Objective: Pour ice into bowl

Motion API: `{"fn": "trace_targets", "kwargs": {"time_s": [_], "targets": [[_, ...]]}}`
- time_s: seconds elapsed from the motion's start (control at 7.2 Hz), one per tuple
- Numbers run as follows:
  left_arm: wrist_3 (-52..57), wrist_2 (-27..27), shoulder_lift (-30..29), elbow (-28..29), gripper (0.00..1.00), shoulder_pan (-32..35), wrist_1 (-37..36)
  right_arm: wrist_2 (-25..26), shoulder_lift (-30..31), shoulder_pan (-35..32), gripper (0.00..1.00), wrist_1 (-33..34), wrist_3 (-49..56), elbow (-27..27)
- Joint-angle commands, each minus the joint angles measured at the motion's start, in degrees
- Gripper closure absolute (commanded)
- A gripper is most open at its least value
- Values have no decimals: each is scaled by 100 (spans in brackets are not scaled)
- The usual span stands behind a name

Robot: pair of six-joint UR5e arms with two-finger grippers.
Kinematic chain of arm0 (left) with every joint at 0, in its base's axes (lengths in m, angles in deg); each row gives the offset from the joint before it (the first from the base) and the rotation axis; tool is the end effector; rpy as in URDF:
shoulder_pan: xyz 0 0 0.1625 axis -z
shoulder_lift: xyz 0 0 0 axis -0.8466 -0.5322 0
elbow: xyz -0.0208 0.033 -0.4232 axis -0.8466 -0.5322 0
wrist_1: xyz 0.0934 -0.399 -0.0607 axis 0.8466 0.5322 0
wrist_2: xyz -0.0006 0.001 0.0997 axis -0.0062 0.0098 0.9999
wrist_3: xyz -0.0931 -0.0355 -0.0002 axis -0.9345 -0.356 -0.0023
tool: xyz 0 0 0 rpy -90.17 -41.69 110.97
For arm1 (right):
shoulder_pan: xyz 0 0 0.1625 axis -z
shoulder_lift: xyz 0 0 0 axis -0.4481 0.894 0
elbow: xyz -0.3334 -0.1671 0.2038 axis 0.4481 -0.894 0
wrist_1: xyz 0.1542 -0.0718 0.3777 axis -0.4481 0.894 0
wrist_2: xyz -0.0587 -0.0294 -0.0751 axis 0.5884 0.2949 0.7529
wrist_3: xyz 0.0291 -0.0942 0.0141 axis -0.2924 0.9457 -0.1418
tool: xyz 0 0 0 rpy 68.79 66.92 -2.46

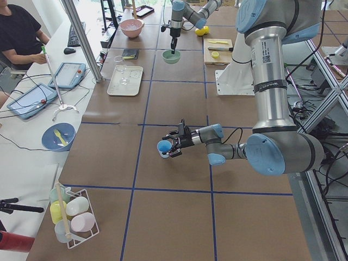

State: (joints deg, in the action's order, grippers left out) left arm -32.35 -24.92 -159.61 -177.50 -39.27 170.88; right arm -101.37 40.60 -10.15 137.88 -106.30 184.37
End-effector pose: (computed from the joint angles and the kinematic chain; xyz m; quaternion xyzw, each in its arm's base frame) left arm 0.2856 -0.3214 0.6154 0.5043 0.2936 -0.2392 0.7761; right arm -0.4177 -0.4283 0.2889 0.0168 -0.4854 0.0971 0.8687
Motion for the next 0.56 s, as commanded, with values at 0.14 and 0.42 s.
{"fn": "trace_targets", "kwargs": {"time_s": [0.14, 0.42], "targets": [[586, -8, 122, -562, 0, 84, 14, -9, 753, -189, 100, -19, 468, 377], [1488, -472, 131, -983, 0, 713, 23, -209, 1457, -592, 100, -36, 1188, 528]]}}
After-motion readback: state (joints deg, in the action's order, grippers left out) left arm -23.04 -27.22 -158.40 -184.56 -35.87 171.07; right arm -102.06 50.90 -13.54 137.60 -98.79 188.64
